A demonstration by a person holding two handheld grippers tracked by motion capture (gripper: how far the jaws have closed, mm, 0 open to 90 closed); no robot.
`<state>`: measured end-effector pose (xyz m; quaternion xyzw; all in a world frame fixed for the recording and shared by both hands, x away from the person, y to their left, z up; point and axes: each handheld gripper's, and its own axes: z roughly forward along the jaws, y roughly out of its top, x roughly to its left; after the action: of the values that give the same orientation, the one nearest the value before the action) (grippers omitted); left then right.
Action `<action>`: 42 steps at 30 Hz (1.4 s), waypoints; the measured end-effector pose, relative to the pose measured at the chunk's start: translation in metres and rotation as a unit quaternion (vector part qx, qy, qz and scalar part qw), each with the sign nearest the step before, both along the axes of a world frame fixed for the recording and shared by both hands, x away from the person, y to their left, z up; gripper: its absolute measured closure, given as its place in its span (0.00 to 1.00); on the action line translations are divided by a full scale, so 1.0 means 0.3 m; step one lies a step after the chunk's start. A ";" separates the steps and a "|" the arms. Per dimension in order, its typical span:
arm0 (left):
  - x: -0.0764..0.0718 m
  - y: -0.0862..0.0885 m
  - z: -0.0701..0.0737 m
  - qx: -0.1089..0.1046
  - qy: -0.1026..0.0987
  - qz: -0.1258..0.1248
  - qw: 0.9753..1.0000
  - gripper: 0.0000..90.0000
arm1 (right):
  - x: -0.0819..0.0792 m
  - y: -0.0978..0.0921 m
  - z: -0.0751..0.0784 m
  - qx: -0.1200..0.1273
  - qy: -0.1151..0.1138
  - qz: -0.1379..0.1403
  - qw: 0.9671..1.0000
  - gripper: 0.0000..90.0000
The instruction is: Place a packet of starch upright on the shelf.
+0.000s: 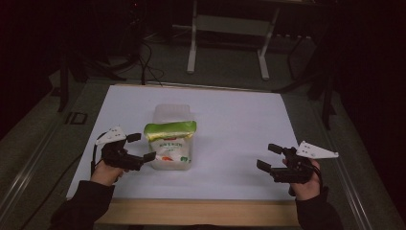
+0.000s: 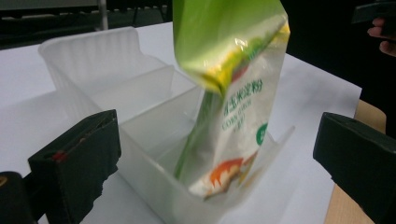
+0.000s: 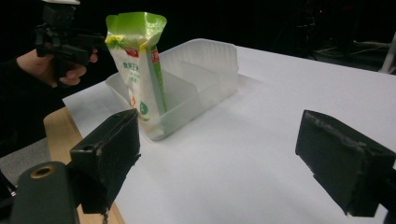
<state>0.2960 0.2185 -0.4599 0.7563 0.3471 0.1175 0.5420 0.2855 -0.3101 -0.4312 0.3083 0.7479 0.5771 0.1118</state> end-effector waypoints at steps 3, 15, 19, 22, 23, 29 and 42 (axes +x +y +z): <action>-0.033 0.012 -0.021 -0.006 -0.001 0.006 1.000 0.02 | -0.002 -0.003 -0.004 0.000 0.002 -0.001 1.000 0.15; -0.158 -0.036 -0.019 -0.012 -0.011 -0.020 1.000 0.02 | -0.006 -0.005 -0.024 0.004 0.012 -0.002 1.000 0.15; -0.176 -0.067 -0.011 -0.012 -0.012 -0.044 0.999 0.02 | -0.009 -0.007 -0.027 0.004 0.012 -0.002 1.000 0.15; -0.186 -0.093 -0.011 -0.012 -0.012 -0.060 0.998 0.02 | -0.011 -0.010 -0.031 0.007 0.013 -0.001 1.000 0.15; -0.188 -0.101 -0.012 -0.009 -0.012 -0.065 0.998 0.02 | -0.012 -0.010 -0.032 0.007 0.013 -0.001 1.000 0.15; -0.195 -0.147 -0.026 -0.014 -0.014 -0.090 0.996 0.02 | -0.014 -0.007 -0.045 0.008 0.018 0.000 1.000 0.15; -0.198 -0.246 -0.062 -0.001 -0.014 -0.135 0.991 0.02 | -0.015 0.013 -0.065 -0.001 0.023 0.009 1.000 0.15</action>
<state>0.2366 0.1446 -0.4786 0.7941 0.2346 0.0534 0.5581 0.2809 -0.3061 -0.4508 0.3151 0.7534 0.5702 0.0894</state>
